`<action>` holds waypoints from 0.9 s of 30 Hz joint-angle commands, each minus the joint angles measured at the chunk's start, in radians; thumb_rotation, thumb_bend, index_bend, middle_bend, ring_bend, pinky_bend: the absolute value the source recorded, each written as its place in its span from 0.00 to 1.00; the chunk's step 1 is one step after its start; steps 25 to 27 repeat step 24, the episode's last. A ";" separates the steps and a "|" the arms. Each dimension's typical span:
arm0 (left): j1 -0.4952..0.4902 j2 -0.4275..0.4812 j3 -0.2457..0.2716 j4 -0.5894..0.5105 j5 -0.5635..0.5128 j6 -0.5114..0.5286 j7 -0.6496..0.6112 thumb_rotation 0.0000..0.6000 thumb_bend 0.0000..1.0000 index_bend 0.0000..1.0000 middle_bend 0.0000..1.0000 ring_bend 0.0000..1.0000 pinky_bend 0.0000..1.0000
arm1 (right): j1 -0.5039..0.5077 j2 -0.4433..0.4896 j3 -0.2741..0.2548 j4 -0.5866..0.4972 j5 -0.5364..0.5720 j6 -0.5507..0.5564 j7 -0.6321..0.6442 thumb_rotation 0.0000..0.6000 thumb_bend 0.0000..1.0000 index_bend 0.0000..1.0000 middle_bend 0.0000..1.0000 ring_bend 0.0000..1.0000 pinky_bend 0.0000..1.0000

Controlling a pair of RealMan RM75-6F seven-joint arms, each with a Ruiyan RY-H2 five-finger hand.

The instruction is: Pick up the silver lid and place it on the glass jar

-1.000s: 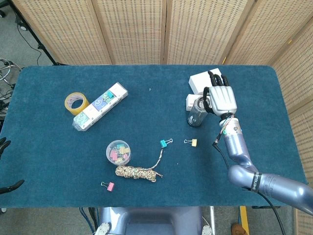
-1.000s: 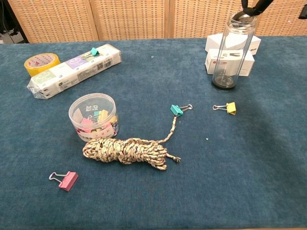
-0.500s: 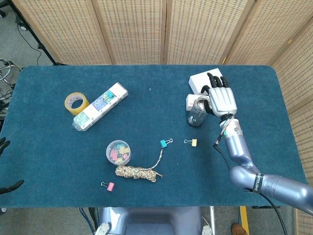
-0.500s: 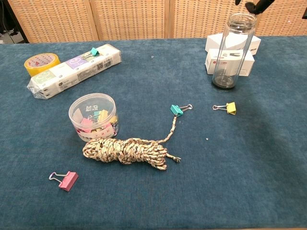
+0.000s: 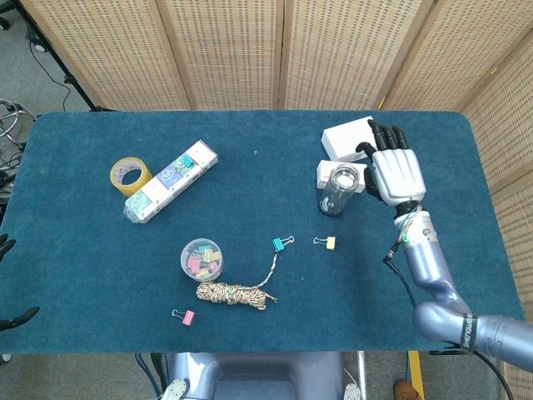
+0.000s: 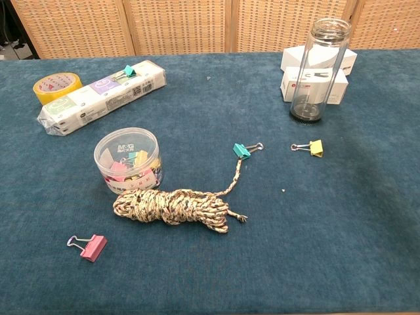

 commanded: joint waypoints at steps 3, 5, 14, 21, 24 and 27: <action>0.001 -0.003 0.001 -0.004 -0.003 -0.005 0.037 1.00 0.00 0.00 0.00 0.00 0.00 | -0.139 0.085 -0.087 -0.029 -0.199 0.106 0.103 1.00 0.11 0.04 0.00 0.00 0.00; 0.001 -0.005 0.002 -0.007 -0.003 -0.006 0.048 1.00 0.00 0.00 0.00 0.00 0.00 | -0.179 0.087 -0.110 -0.015 -0.257 0.146 0.140 1.00 0.01 0.01 0.00 0.00 0.00; -0.003 -0.032 -0.005 -0.022 -0.015 -0.016 0.140 1.00 0.00 0.00 0.00 0.00 0.00 | -0.421 0.021 -0.247 0.157 -0.497 0.368 0.442 1.00 0.00 0.01 0.00 0.00 0.00; 0.011 -0.060 -0.023 -0.034 -0.045 0.011 0.201 1.00 0.00 0.00 0.00 0.00 0.00 | -0.559 -0.053 -0.304 0.304 -0.587 0.484 0.602 1.00 0.00 0.06 0.00 0.00 0.00; 0.012 -0.060 -0.024 -0.034 -0.047 0.013 0.197 1.00 0.00 0.00 0.00 0.00 0.00 | -0.588 -0.067 -0.301 0.334 -0.591 0.497 0.622 1.00 0.00 0.07 0.00 0.00 0.00; 0.012 -0.060 -0.024 -0.034 -0.047 0.013 0.197 1.00 0.00 0.00 0.00 0.00 0.00 | -0.588 -0.067 -0.301 0.334 -0.591 0.497 0.622 1.00 0.00 0.07 0.00 0.00 0.00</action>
